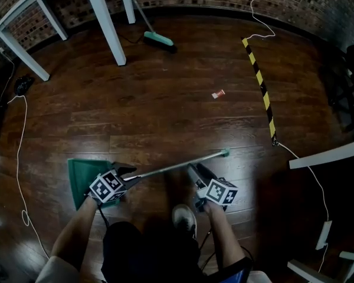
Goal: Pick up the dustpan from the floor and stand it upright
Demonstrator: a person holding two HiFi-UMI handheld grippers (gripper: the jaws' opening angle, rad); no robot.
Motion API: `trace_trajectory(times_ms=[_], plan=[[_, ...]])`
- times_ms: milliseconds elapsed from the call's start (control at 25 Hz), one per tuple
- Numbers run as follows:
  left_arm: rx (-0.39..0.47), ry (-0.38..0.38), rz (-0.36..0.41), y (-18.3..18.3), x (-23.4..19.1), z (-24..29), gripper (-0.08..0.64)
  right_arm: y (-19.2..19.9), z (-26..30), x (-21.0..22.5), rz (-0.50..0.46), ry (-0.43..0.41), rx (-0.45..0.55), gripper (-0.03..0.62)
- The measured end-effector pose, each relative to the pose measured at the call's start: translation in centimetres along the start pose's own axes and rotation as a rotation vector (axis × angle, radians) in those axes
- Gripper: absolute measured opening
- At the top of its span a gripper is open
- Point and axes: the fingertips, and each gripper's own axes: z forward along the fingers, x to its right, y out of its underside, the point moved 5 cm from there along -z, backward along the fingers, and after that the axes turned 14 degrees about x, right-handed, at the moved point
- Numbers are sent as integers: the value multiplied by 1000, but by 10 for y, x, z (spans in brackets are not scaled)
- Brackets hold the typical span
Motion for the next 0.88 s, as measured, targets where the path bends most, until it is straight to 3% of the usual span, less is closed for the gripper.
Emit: trace_trajectory(times_ms=[160,400,560,680,760,880], plan=[[-65,36,-17,28,-2,20,150,23,3,22,31,30,-29,278],[-164,90,-4,45,5,47,155,50,18,41,118,-1,-42,278],[-201,76,9,58,-1,63,155,50,33,43,145,-41,1,279],[-242,84,62,63,2,74,155,48,41,45,146,-63,22,279],[-262,89,103,66,6,79,155,49,42,47,141,-67,16,279],[-261,65,105,70,5,81,155,56,43,52,156,-50,-8,281]])
